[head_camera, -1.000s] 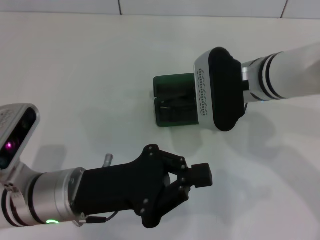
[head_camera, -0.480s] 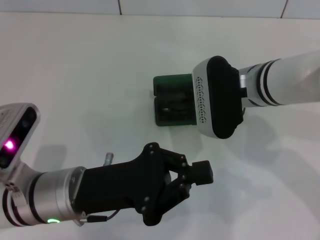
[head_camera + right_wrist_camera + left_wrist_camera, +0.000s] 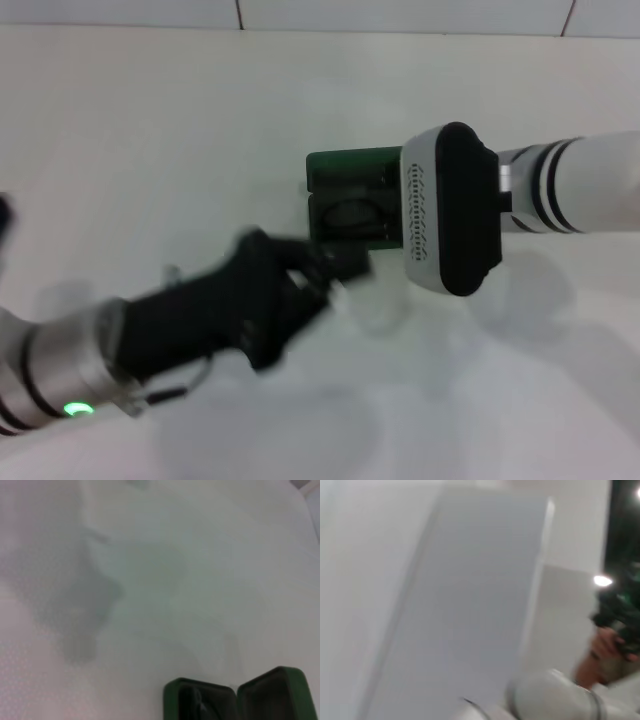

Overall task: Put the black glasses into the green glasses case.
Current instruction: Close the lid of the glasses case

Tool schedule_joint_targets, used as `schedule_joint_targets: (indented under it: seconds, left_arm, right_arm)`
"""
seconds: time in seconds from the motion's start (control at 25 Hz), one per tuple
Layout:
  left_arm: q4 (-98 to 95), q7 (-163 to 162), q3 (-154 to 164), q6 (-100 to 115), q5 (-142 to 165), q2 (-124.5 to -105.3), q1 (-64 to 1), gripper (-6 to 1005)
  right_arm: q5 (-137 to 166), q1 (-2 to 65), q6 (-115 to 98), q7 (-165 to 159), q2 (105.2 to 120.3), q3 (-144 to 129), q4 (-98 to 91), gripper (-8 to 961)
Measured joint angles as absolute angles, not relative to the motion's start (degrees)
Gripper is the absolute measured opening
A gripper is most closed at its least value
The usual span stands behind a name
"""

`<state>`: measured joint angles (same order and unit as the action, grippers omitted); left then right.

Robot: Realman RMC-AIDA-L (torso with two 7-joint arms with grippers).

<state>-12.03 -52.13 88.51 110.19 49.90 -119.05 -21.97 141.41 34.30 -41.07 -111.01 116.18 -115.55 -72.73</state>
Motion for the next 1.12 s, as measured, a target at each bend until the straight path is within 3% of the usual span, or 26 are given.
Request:
schedule_joint_targets:
  seconds: [0.16,0.4,0.68,0.76,0.92,1.12]
  left_arm:
    - [-10.97,-54.52,79.99,109.99,49.93,-116.8,-21.1,32]
    - [-12.74,-55.43,76.74,107.01,50.27,-114.45,-23.73,33]
    - [-19.86,-65.24,76.4,92.98,56.33,-107.9,-33.96,48]
    - [-21.69,-68.3,76.38,87.97,60.21,-106.9,-37.84,57]
    - [-24.85,-74.62,76.33,77.56,70.08,-106.6,-44.56,75]
    - [-24.53,-79.71,76.32,67.91,82.58,-109.42,-50.85,185]
  right_arm:
    - [139.88,31.08,-43.18,-111.24,116.19,-115.55,-76.86,340]
    - [128.51,24.93,-50.04,-111.62,116.19,-108.58,-81.61,335]
    - [102.19,18.86,-82.8,-102.22,115.89,-75.69,-74.9,332]
    - [100.82,17.69,-90.76,-99.01,115.75,-66.38,-71.31,332]
    - [100.62,15.37,-99.68,-93.15,115.55,-49.0,-63.8,333]
    - [100.31,13.75,-101.6,-89.46,115.64,-40.87,-58.66,333]
